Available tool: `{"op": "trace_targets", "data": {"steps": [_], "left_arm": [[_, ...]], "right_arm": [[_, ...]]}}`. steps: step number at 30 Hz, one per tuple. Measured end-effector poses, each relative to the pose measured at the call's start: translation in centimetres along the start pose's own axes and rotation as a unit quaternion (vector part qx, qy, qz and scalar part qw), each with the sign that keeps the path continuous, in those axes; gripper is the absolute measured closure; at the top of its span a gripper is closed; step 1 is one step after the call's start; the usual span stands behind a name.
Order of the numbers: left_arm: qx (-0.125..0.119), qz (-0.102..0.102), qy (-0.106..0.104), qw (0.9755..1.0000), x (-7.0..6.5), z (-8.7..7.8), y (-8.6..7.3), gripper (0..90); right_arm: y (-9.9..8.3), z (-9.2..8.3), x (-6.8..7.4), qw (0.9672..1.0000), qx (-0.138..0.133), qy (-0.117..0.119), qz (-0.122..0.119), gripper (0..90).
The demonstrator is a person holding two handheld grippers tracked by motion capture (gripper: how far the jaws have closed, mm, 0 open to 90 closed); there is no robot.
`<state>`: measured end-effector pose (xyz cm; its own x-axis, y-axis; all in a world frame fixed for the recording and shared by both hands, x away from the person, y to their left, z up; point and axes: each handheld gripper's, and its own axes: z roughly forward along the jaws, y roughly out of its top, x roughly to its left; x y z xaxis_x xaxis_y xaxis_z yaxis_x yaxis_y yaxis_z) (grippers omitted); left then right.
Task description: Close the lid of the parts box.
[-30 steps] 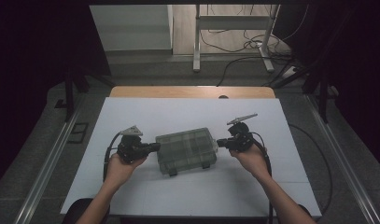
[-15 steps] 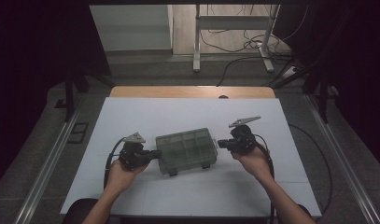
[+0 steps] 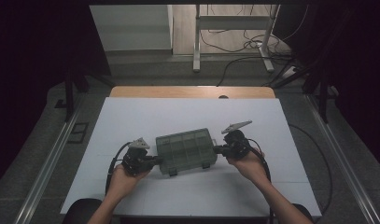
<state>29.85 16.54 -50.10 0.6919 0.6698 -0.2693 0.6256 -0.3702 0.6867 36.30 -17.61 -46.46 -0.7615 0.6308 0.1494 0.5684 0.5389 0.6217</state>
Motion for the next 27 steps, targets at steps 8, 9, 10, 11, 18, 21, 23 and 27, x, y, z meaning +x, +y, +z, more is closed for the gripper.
{"op": "trace_targets", "data": {"steps": [8, 9, 10, 11, 18, 21, 23, 27], "left_arm": [[-0.003, -0.002, -0.014, 0.9999, -0.8, -0.7, -0.9, 88.0], [-0.003, -0.002, -0.018, 0.9998, -1.0, -0.8, -1.1, 88.0], [-0.002, 0.001, -0.021, 0.9998, -1.2, -0.8, -1.2, 88.0], [-0.001, -0.001, -0.023, 0.9997, -1.4, -0.8, -1.4, 88.0], [0.055, 0.01, -0.032, 0.998, -2.0, 0.6, -2.2, 88.2], [0.067, 0.004, -0.031, 0.9972, -1.7, 1.1, -2.2, 89.5], [0.068, 0.008, -0.026, 0.9973, -1.6, 1.2, -2.1, 89.6], [0.063, 0.004, -0.011, 0.9979, -0.9, 1.1, -1.8, 89.6]], "right_arm": [[-0.5, 0.6, 0.0, 0.9999, 0.012, -0.006, -0.002, 89.1], [-0.5, 0.6, 0.0, 0.9999, 0.013, -0.006, -0.004, 89.1], [-0.5, 0.6, 0.1, 0.9999, 0.013, -0.008, -0.004, 89.1], [-0.5, 0.6, 0.1, 0.9999, 0.012, -0.01, -0.005, 89.1], [-0.4, 0.7, 0.4, 0.9998, 0.013, -0.009, -0.011, 89.1], [-0.4, 0.7, 0.5, 0.9998, 0.014, -0.008, -0.011, 89.2], [-0.4, 0.7, 0.5, 0.9998, 0.015, -0.006, -0.01, 89.1], [-0.4, 0.8, 0.6, 0.9998, 0.016, 0.001, -0.011, 89.1]]}}
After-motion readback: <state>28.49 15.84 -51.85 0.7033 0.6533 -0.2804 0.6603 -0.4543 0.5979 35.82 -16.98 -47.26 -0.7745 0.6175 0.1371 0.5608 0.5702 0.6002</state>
